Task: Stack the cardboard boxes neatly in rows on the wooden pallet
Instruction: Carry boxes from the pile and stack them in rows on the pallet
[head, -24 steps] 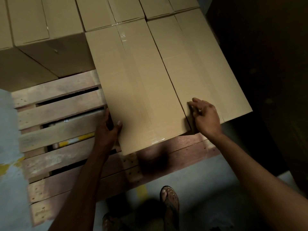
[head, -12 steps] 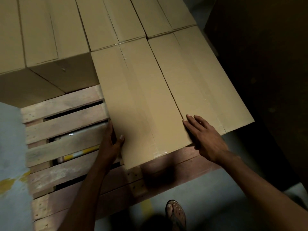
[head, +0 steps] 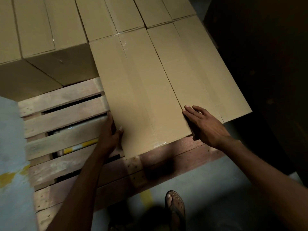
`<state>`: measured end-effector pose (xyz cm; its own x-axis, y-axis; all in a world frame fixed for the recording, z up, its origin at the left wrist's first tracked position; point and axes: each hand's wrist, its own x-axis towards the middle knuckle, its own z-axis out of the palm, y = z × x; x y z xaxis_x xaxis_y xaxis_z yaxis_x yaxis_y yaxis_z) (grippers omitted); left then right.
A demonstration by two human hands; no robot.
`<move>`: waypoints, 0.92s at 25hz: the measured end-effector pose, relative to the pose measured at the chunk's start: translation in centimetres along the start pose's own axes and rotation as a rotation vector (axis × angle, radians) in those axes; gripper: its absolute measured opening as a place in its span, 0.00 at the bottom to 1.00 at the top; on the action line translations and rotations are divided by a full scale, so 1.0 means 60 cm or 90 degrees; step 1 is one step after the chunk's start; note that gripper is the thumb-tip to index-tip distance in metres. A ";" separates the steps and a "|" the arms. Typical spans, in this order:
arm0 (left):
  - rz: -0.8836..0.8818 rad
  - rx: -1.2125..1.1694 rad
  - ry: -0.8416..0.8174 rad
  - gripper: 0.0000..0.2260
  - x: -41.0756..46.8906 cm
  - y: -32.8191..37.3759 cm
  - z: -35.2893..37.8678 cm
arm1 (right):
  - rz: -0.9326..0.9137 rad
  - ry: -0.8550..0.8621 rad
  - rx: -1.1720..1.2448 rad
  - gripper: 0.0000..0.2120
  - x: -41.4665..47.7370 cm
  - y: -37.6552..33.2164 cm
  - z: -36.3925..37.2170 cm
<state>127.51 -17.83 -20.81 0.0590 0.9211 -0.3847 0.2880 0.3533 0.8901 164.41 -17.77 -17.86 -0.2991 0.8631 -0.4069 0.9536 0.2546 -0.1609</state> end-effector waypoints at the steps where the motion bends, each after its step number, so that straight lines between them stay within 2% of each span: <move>1: -0.009 0.006 0.020 0.31 0.000 0.004 0.003 | 0.019 -0.004 0.040 0.58 -0.002 -0.003 -0.002; 4: -0.020 0.048 0.115 0.28 -0.007 0.012 0.017 | 0.069 0.001 0.129 0.57 -0.003 -0.013 -0.006; 9: 0.006 0.067 0.089 0.29 -0.019 0.018 0.020 | 0.064 -0.023 0.094 0.56 0.002 -0.012 -0.011; 11: -0.002 0.082 0.098 0.27 -0.020 0.023 0.020 | 0.072 -0.017 0.110 0.53 -0.006 -0.016 -0.019; 16: -0.062 0.102 0.159 0.23 -0.031 -0.002 0.044 | 0.085 0.085 0.162 0.40 -0.037 -0.093 -0.009; 20: -0.093 0.084 0.097 0.35 -0.039 -0.045 0.045 | 0.075 0.037 0.068 0.42 -0.056 -0.137 0.042; 23: -0.098 0.081 0.074 0.38 -0.041 -0.065 0.044 | 0.111 0.018 0.048 0.44 -0.068 -0.148 0.056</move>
<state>128.76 -21.91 -23.96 -0.1026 0.8730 -0.4768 0.4033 0.4747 0.7823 157.04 -25.00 -17.82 -0.1270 0.9034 -0.4096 0.9853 0.0671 -0.1573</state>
